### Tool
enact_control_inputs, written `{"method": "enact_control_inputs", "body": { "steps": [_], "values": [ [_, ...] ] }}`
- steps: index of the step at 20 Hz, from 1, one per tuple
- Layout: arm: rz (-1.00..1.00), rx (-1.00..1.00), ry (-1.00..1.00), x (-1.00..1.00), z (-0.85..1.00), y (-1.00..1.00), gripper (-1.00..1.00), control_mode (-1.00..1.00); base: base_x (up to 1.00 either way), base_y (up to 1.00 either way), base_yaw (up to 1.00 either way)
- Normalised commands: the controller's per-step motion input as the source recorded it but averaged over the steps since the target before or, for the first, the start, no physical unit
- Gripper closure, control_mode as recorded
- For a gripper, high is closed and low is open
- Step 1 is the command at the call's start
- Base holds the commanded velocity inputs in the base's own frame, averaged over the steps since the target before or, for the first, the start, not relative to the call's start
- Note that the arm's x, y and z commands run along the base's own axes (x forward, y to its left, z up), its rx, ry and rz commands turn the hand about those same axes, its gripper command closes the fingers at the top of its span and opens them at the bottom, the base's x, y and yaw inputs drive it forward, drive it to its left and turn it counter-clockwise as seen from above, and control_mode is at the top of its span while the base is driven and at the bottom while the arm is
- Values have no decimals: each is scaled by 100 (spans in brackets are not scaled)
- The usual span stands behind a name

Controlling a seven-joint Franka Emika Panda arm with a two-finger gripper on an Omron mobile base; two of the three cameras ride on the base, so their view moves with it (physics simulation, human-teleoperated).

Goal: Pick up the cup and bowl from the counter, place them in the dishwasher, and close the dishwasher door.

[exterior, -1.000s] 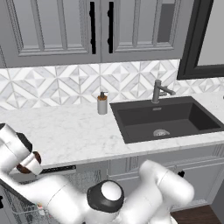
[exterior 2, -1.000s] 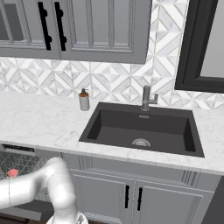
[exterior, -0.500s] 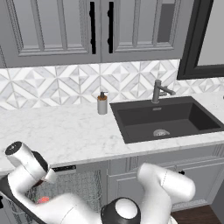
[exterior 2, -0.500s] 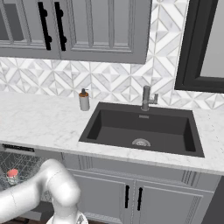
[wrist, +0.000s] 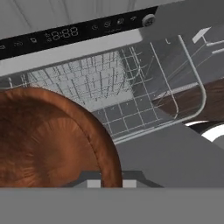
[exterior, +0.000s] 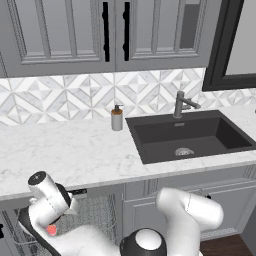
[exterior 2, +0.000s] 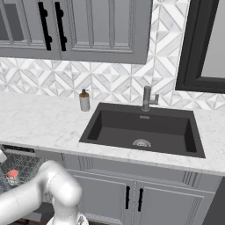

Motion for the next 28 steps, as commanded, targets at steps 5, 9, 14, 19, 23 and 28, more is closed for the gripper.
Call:
{"method": "enact_control_inputs", "body": {
  "steps": [5,9,14,19,23,28],
  "values": [
    [0,-9,-3,4,-54,-21,100,-100,0,0,0],
    [0,-8,-1,5,-52,-4,100,-100,0,0,0],
    [0,-1,0,33,-31,0,100,-100,0,0,0],
    [0,-1,1,10,-36,-8,100,-100,0,0,0],
    [0,-1,0,0,-30,-23,100,-100,0,0,0],
    [0,0,0,0,-11,-44,100,-100,0,0,0]
  ]
}}
